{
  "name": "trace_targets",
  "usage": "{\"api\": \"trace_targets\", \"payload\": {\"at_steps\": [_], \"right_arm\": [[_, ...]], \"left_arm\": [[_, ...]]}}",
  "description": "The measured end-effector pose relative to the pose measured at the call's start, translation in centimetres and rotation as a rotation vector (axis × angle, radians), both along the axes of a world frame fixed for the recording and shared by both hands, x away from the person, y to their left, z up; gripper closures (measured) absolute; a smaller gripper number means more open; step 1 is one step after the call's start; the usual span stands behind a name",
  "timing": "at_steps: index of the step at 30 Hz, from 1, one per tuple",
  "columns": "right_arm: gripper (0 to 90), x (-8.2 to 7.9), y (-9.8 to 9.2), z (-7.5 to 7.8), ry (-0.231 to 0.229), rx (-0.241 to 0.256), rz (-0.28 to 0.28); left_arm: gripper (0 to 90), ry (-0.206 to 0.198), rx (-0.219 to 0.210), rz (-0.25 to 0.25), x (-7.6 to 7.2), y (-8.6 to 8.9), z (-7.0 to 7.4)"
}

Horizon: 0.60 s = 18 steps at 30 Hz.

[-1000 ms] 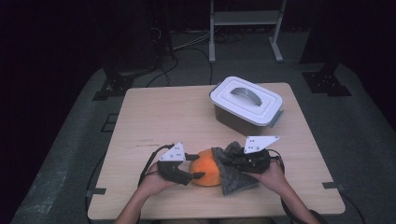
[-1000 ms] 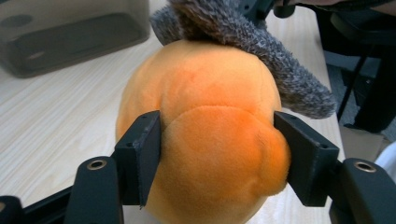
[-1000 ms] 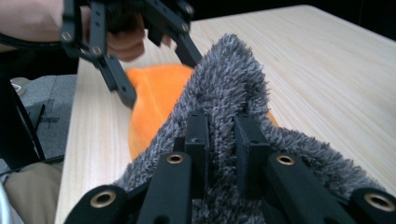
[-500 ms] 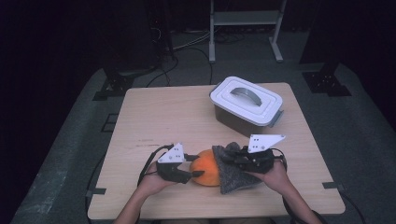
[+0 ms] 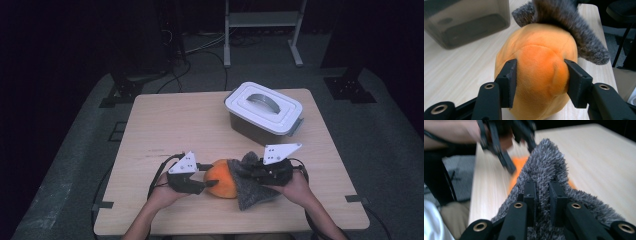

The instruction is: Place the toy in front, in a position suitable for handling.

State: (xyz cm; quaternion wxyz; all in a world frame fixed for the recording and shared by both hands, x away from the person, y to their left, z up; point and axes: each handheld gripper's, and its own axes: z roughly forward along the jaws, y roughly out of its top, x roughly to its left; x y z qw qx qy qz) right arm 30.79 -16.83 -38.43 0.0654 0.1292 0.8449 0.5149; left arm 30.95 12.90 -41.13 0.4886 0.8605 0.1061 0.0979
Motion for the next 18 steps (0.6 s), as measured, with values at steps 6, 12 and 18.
{"api": "trace_targets", "payload": {"at_steps": [6,12,18], "right_arm": [[76.8,-0.4,1.4,0.2,-0.015,-0.032,0.024],[76.8,0.0,0.8,-1.5,0.036,-0.045,0.039],[77.0,-0.4,1.3,0.2,0.003,-0.013,0.044]], "left_arm": [[48.7,-0.029,0.001,-0.046,-0.4,-0.7,0.0],[38.0,0.055,-0.014,0.002,0.5,0.0,-0.4],[48.5,-0.029,-0.006,-0.026,-0.3,-0.7,0.1]]}}
